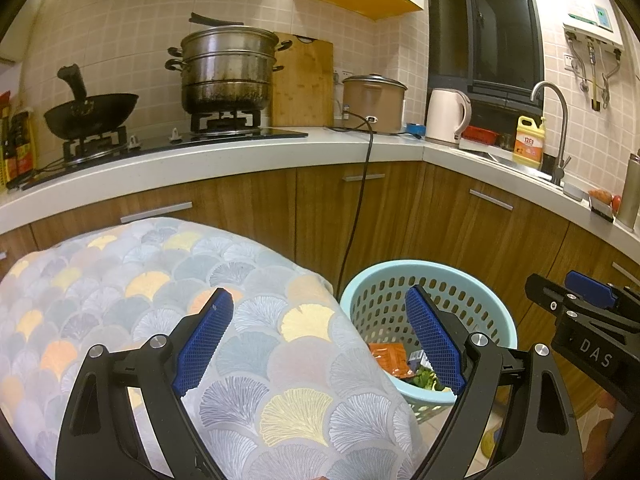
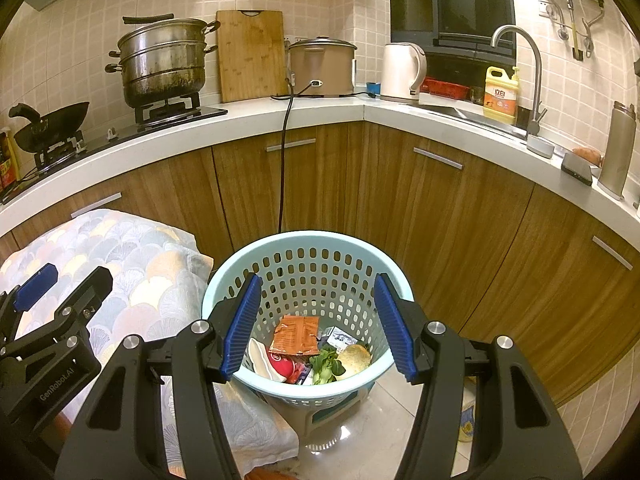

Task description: Collect trash

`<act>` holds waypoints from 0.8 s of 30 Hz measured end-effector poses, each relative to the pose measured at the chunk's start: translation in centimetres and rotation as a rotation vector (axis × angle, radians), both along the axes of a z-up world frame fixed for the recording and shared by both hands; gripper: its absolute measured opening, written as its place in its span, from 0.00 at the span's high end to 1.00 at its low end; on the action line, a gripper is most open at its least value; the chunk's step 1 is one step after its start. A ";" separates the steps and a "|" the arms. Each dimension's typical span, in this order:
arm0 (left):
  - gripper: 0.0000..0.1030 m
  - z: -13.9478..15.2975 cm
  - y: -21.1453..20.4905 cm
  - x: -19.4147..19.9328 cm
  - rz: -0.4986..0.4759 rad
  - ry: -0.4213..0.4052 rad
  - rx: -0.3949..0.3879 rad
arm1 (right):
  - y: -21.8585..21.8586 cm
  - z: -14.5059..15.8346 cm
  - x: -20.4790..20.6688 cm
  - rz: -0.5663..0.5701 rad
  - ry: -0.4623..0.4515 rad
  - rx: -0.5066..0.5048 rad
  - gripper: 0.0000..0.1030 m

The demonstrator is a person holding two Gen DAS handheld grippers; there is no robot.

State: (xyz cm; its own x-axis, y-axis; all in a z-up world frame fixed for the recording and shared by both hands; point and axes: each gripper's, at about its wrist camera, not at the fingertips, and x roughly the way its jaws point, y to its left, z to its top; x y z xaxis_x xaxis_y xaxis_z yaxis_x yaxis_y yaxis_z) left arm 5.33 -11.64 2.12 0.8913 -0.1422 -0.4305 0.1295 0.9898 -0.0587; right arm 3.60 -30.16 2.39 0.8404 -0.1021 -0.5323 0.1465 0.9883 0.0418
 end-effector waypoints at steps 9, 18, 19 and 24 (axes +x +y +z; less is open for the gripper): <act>0.17 0.0 0.0 0.0 0.001 -0.001 0.001 | 0.0 -0.1 0.0 0.000 0.000 0.000 0.46; 0.17 0.0 0.1 0.2 0.017 0.000 0.013 | -0.1 -0.1 0.1 0.000 0.001 0.001 0.46; 0.17 0.0 0.2 0.2 0.017 -0.001 0.014 | -0.1 -0.1 0.1 0.000 0.001 0.001 0.46; 0.17 0.0 0.2 0.2 0.018 -0.002 0.016 | -0.1 -0.1 0.0 0.000 0.001 0.001 0.46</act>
State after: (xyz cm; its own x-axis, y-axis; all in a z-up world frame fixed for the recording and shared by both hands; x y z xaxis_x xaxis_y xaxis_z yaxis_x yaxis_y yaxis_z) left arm 5.50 -11.45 2.16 0.8947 -0.1193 -0.4305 0.1117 0.9928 -0.0431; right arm 3.65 -30.23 2.32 0.8401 -0.1012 -0.5330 0.1463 0.9883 0.0430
